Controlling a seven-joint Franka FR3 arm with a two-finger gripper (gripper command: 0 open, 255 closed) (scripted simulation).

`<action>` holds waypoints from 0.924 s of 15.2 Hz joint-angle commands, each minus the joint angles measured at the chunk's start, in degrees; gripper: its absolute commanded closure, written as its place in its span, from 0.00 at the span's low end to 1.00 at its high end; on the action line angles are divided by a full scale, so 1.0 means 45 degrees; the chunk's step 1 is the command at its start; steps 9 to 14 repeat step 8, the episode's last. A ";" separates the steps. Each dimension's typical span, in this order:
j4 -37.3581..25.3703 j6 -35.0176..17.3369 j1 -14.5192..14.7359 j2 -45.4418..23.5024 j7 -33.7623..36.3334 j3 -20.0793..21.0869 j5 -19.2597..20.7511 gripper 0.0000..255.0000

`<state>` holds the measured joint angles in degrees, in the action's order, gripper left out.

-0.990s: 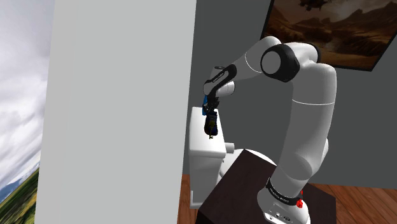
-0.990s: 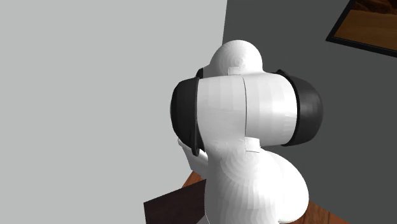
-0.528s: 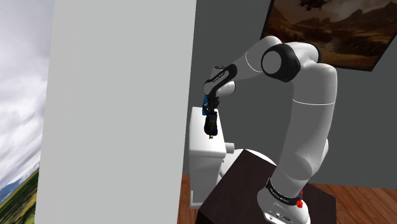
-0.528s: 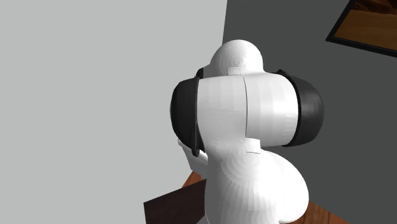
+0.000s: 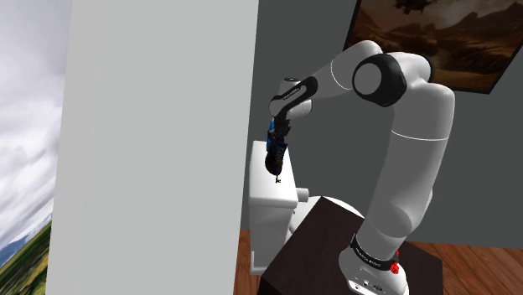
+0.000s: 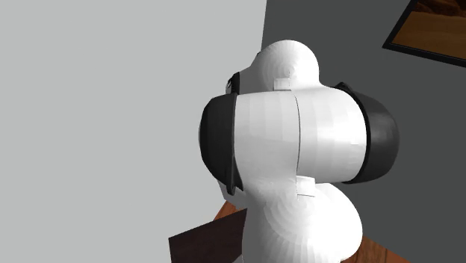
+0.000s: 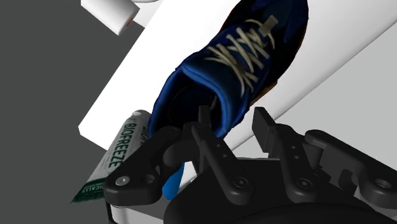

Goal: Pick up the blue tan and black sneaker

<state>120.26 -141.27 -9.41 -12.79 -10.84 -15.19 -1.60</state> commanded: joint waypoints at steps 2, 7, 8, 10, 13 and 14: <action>-0.0167 0.0458 0.0028 0.0319 0.0057 -0.0044 0.0117 1.00; -0.0424 0.1102 0.0065 0.0720 0.0140 -0.0083 0.0268 1.00; -0.0426 0.1102 0.0065 0.0718 0.0139 -0.0082 0.0267 1.00; -0.0426 0.1102 0.0065 0.0718 0.0139 -0.0082 0.0267 1.00; -0.0426 0.1102 0.0065 0.0718 0.0139 -0.0082 0.0267 1.00; -0.0426 0.1102 0.0065 0.0718 0.0139 -0.0082 0.0267 1.00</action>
